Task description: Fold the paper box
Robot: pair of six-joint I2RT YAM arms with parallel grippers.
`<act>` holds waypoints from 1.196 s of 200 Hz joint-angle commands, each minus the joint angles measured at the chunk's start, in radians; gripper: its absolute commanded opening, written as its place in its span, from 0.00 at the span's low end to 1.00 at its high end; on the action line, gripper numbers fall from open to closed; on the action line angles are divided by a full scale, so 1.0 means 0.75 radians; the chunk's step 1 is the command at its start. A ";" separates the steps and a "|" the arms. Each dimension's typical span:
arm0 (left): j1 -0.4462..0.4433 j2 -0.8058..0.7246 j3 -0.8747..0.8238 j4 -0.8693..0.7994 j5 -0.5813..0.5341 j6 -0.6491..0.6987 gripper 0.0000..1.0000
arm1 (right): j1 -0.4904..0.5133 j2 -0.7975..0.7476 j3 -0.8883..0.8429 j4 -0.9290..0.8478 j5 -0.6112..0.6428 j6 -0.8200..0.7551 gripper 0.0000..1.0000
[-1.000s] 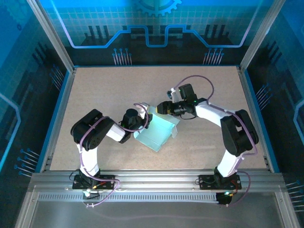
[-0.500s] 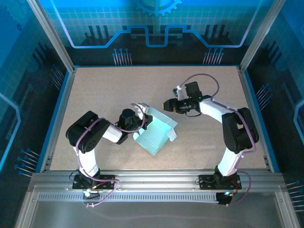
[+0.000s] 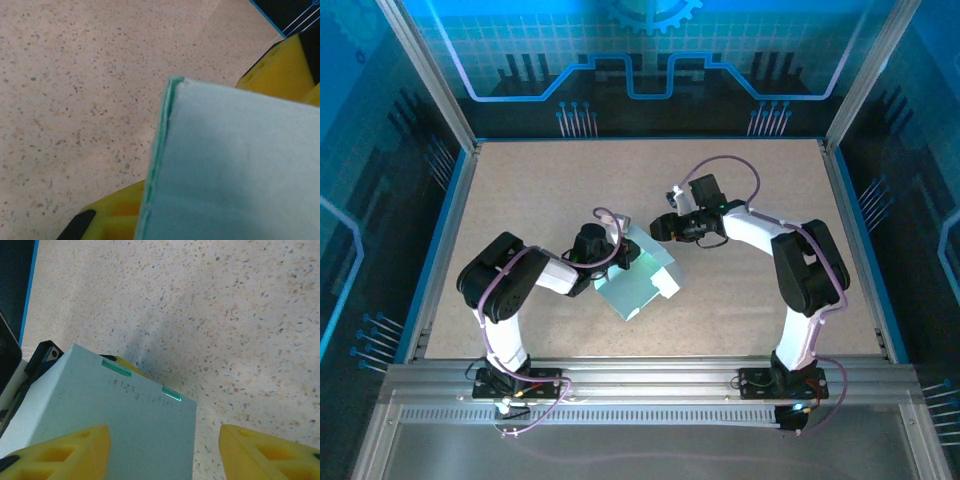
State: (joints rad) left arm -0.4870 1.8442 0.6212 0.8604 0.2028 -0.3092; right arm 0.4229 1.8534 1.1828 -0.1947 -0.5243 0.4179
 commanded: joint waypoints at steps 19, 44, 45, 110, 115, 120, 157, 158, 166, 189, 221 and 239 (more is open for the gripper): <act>0.019 -0.026 0.017 0.080 -0.034 -0.023 0.00 | 0.032 -0.116 -0.027 -0.026 -0.064 0.009 0.69; 0.038 -0.032 -0.024 0.129 -0.034 -0.056 0.00 | -0.049 -0.245 -0.092 -0.004 0.008 0.058 0.78; 0.039 -0.033 -0.024 0.128 -0.036 -0.059 0.00 | -0.054 -0.251 -0.095 -0.004 0.012 0.060 0.78; 0.069 -0.074 -0.014 0.011 -0.160 -0.247 0.00 | -0.210 -0.687 -0.395 0.074 0.271 0.138 0.88; 0.074 -0.083 -0.010 -0.022 -0.177 -0.257 0.00 | -0.215 -0.727 -0.441 0.082 0.290 0.138 0.88; 0.079 -0.092 -0.005 -0.052 -0.191 -0.268 0.00 | -0.219 -0.766 -0.471 0.090 0.308 0.133 0.88; 0.124 -0.162 0.031 -0.311 -0.264 -0.364 0.00 | -0.225 -1.024 -0.603 0.084 0.381 0.067 0.88; 0.126 -0.164 0.031 -0.317 -0.265 -0.368 0.00 | -0.225 -1.030 -0.606 0.084 0.383 0.065 0.88; 0.136 -0.178 0.031 -0.353 -0.270 -0.403 0.00 | -0.224 -1.071 -0.623 0.080 0.382 0.049 0.88; 0.170 -0.209 0.052 -0.505 -0.288 -0.565 0.00 | -0.214 -1.146 -0.651 0.084 0.343 0.007 0.88; 0.174 -0.241 0.108 -0.739 -0.351 -0.791 0.00 | -0.146 -1.181 -0.646 0.072 0.368 -0.003 0.88; 0.174 -0.252 0.085 -0.721 -0.371 -0.898 0.00 | -0.062 -1.180 -0.648 0.084 0.492 0.068 0.88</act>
State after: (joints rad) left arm -0.3618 1.6894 0.6777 0.4126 -0.0269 -0.8154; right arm 0.3069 0.9802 0.7044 -0.1452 -0.2485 0.4408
